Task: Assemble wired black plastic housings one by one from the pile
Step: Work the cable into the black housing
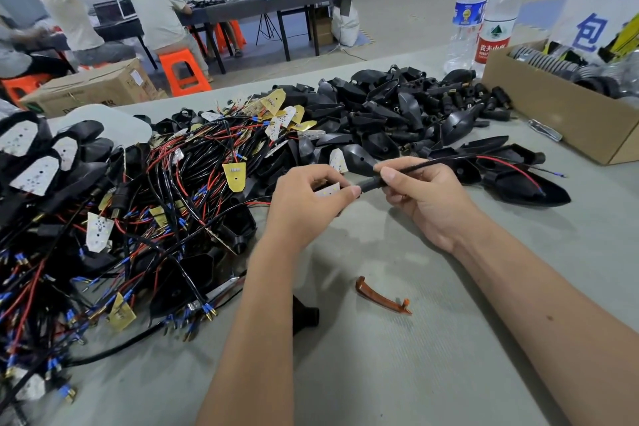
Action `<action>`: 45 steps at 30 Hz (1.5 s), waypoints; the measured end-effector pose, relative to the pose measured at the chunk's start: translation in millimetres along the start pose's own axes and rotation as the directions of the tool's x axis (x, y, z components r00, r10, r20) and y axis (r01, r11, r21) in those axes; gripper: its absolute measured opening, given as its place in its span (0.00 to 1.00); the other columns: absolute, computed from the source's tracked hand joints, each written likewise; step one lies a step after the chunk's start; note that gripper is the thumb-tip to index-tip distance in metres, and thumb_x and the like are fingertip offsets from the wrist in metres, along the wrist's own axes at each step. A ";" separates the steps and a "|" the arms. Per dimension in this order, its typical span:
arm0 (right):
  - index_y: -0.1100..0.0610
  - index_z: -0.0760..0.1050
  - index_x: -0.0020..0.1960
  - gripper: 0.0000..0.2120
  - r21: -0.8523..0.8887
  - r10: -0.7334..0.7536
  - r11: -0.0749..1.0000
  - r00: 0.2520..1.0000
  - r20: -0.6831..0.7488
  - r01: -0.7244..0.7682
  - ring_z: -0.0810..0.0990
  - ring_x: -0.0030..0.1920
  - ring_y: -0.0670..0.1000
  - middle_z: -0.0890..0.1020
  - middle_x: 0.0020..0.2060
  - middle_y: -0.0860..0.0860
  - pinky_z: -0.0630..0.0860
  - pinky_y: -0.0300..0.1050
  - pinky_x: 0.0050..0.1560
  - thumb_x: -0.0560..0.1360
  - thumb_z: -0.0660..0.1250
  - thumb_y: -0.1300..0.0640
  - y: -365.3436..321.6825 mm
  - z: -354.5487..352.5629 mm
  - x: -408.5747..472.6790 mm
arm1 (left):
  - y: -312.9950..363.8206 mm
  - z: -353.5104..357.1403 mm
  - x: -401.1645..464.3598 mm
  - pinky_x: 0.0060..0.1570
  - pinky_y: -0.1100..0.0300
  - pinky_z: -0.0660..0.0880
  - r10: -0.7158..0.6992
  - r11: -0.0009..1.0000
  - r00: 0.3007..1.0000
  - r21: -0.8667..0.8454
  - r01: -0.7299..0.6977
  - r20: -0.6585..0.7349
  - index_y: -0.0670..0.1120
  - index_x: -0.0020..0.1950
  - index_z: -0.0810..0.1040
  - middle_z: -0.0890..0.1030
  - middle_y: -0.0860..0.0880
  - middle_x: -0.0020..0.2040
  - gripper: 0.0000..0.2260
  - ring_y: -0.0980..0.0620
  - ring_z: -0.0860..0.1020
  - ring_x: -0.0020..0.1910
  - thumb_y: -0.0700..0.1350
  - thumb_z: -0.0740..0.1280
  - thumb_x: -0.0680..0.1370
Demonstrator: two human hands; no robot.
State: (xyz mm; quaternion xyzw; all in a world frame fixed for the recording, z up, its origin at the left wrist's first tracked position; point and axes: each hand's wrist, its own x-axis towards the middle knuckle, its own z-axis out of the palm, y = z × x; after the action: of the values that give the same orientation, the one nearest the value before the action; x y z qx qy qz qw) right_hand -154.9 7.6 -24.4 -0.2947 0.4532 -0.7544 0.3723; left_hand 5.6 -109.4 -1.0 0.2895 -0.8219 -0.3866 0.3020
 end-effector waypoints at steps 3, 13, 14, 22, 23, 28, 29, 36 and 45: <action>0.63 0.83 0.49 0.05 -0.047 -0.004 0.999 1.000 -0.004 0.004 0.79 0.36 0.49 0.81 0.37 0.57 0.74 0.36 0.34 0.73 0.74 0.64 0.5 1.8 -0.7 | 0.6 1.8 -1.2 0.35 0.64 0.72 0.014 0.996 0.999 -0.089 -0.016 -0.030 0.52 0.38 0.85 0.82 0.51 0.32 0.05 0.59 0.77 0.30 0.46 0.79 0.72; 0.60 0.84 0.51 0.09 -0.109 -0.055 0.993 0.998 -0.024 0.052 0.83 0.38 0.49 0.85 0.39 0.57 0.80 0.40 0.46 0.74 0.73 0.70 0.5 0.7 -2.7 | -1.8 -3.4 -3.9 0.48 0.59 0.81 0.028 0.973 1.000 -0.231 -0.026 0.004 0.47 0.45 0.84 0.87 0.52 0.44 0.11 0.49 0.84 0.46 0.36 0.81 0.68; 0.60 0.84 0.51 0.09 -0.113 -0.059 0.992 0.998 -0.022 0.056 0.83 0.39 0.50 0.85 0.40 0.57 0.80 0.40 0.46 0.74 0.73 0.71 0.5 0.7 -2.7 | -1.4 -2.5 -3.8 0.49 0.56 0.81 0.035 0.975 0.999 -0.219 -0.033 0.006 0.47 0.45 0.83 0.86 0.52 0.44 0.11 0.48 0.84 0.46 0.38 0.81 0.68; 0.58 0.84 0.49 0.10 0.029 -0.047 0.999 0.998 0.045 0.046 0.82 0.42 0.50 0.86 0.47 0.58 0.80 0.42 0.51 0.69 0.74 0.67 -4.5 1.4 -5.1 | 6.7 -1.8 -6.2 0.42 0.54 0.81 -0.098 0.915 0.968 -0.363 0.179 0.230 0.47 0.52 0.85 0.87 0.43 0.45 0.11 0.46 0.84 0.40 0.49 0.63 0.81; 0.59 0.83 0.49 0.10 0.061 -0.045 0.997 0.997 0.060 0.042 0.82 0.43 0.51 0.86 0.46 0.58 0.80 0.41 0.50 0.69 0.74 0.66 -5.0 1.8 -5.3 | 7.2 -1.5 -6.1 0.41 0.56 0.80 -0.093 0.905 0.965 -0.383 0.184 0.245 0.47 0.51 0.85 0.87 0.43 0.45 0.10 0.48 0.83 0.39 0.47 0.64 0.81; 0.59 0.80 0.49 0.09 0.129 -0.027 0.992 0.993 0.117 0.012 0.78 0.41 0.51 0.84 0.45 0.57 0.77 0.40 0.44 0.70 0.70 0.68 -6.8 3.1 -6.5 | 7.8 -4.1 -6.3 0.59 0.46 0.79 -0.053 0.888 0.965 -0.431 0.163 0.256 0.50 0.47 0.87 0.86 0.41 0.46 0.08 0.49 0.82 0.46 0.43 0.68 0.75; 0.59 0.80 0.50 0.10 0.134 -0.027 0.991 0.992 0.123 0.010 0.76 0.39 0.50 0.84 0.45 0.57 0.76 0.39 0.42 0.71 0.69 0.69 -7.0 3.2 -6.9 | 8.2 -4.8 -6.9 0.59 0.47 0.78 -0.041 0.891 0.966 -0.429 0.150 0.253 0.49 0.47 0.86 0.85 0.39 0.48 0.08 0.48 0.81 0.46 0.43 0.68 0.75; 0.61 0.80 0.51 0.11 0.150 -0.008 0.989 0.990 0.140 -0.013 0.71 0.32 0.47 0.84 0.47 0.58 0.71 0.40 0.38 0.72 0.68 0.71 -7.1 1.8 -6.4 | 10.3 -3.8 -8.2 0.45 0.52 0.68 -0.024 0.880 0.971 -0.456 0.134 0.238 0.45 0.49 0.84 0.77 0.39 0.44 0.07 0.45 0.72 0.43 0.41 0.69 0.73; 0.55 0.85 0.46 0.09 0.144 -0.034 0.990 0.986 0.166 0.010 0.76 0.35 0.47 0.85 0.48 0.56 0.77 0.40 0.44 0.71 0.72 0.67 -7.0 2.2 -7.6 | 9.7 -2.8 -8.4 0.38 0.64 0.73 0.032 0.916 0.990 -0.400 0.026 0.138 0.47 0.46 0.84 0.80 0.51 0.38 0.08 0.55 0.77 0.37 0.35 0.73 0.72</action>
State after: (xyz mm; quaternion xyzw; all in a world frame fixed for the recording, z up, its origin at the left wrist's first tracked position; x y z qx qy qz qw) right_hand -151.1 15.0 -17.9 -0.3347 0.3620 -0.7614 0.4210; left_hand 10.8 -99.6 6.0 0.1924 -0.7449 -0.5659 0.2964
